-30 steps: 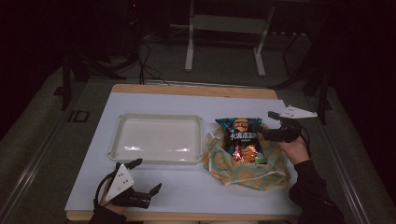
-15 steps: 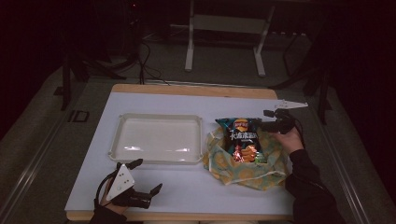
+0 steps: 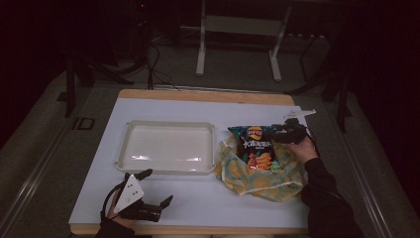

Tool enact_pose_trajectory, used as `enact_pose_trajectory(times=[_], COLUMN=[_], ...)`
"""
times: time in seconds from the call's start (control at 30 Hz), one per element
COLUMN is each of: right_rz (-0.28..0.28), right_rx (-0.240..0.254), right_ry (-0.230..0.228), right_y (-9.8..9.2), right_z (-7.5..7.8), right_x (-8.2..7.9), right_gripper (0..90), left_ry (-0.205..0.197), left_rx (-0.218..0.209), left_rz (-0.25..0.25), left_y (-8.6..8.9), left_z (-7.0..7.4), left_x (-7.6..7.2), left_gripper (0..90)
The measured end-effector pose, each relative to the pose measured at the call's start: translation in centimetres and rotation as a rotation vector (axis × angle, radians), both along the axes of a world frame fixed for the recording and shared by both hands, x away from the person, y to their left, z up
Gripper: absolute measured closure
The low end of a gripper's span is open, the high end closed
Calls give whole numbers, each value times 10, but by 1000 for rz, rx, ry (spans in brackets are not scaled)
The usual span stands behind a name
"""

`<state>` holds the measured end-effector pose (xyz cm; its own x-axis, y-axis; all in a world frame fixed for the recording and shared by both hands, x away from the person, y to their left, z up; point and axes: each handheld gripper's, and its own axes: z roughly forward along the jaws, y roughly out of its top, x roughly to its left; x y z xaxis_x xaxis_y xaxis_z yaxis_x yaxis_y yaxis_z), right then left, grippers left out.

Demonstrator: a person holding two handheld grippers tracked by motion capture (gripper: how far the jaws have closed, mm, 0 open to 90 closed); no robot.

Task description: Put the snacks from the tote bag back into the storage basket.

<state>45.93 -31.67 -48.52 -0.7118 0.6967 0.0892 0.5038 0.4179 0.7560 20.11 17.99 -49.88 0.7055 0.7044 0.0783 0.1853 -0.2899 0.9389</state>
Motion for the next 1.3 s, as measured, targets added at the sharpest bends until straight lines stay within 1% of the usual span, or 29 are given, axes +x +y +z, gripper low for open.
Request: enact_pose_trajectory(times=[0.03, 0.07, 0.1, 0.13, 0.17, 0.2, 0.3, 0.33, 0.37, 0.43, 0.47, 0.53, 0.63, 0.67, 0.7, 0.73, 0.87, 0.93, 1.03, 1.07, 1.1, 1.13, 1.17, 1.23, 1.3], right_rz=[-3, -11, -11, -7, -9, -9, -5, -5, 1, 8, 10, 12, 14, 15, 15, 24, 36, 43, 58, 65, 65, 68, 79, 82, 87], right_rx=[-2, -17, -17, -27, -66, -66, -95, -95, -108, -122, -129, -139, -113, -114, -114, -102, -82, -59, -32, -30, -30, -31, -11, -5, 13], right_ry=[1, 7, 7, 9, 14, 19, 35, 35, 42, 40, 36, 24, 11, 0, 0, -16, -41, -48, -77, -87, -87, -97, -112, -129, -145], right_y=[1, 2, 2, 3, 7, 8, 14, 14, 18, 23, 24, 26, 25, 25, 25, 24, 23, 22, 21, 21, 21, 21, 20, 19, 18], right_z=[-1, -1, -1, -2, -2, -2, -3, -3, -3, -3, -3, -3, 2, 5, 5, 10, 19, 23, 32, 35, 35, 39, 45, 49, 56], right_x=[0, 1, 1, 1, 2, 2, 4, 4, 4, 3, 2, 1, -3, -5, -5, -8, -15, -19, -26, -28, -28, -31, -36, -39, -46], right_gripper=[506, 523, 523, 564, 608, 634, 710, 710, 794, 878, 894, 900, 900, 900, 900, 900, 900, 900, 900, 900, 900, 900, 900, 900, 900], left_ry=[0, 0, 0, 0, 0, 0, -1, 0, -2, -1, -2, -2, -3, -4, -4, -4, -4, -5, -5, -6, -6, -6, -6, -6, -7], left_rx=[-1, -1, -1, 0, 0, 0, 0, 0, 3, 3, 3, 2, 2, 1, 1, 1, 1, 3, 3, 3, 3, 3, 4, 4, 4], left_rz=[0, -1, -1, -1, -1, -1, -2, -2, -4, -4, -4, -4, -4, -3, -3, -3, -4, -3, -1, -1, -1, -1, -1, -1, -1], left_y=[0, 0, 0, 0, 0, 0, 0, 0, 0, 0, 0, 0, 0, 0, 0, 0, 0, -1, -1, -1, -1, -1, -1, -1, -1], left_z=[0, 0, 0, 0, 0, 0, 0, 0, 0, 0, 0, 0, 0, 0, 0, 0, 0, 1, 1, 1, 1, 1, 1, 1, 1], left_x=[0, 0, 0, 0, 0, 0, 0, 0, 0, 0, 0, 0, 0, 0, 0, 0, 0, -1, -1, -1, -1, -1, -1, -1, -1], left_gripper=[1, 1, 2, 2, 2, 2, 2, 2, 2, 2, 2, 2, 2, 2, 2, 1, 1, 2, 2, 1, 1, 1, 2, 2, 1])
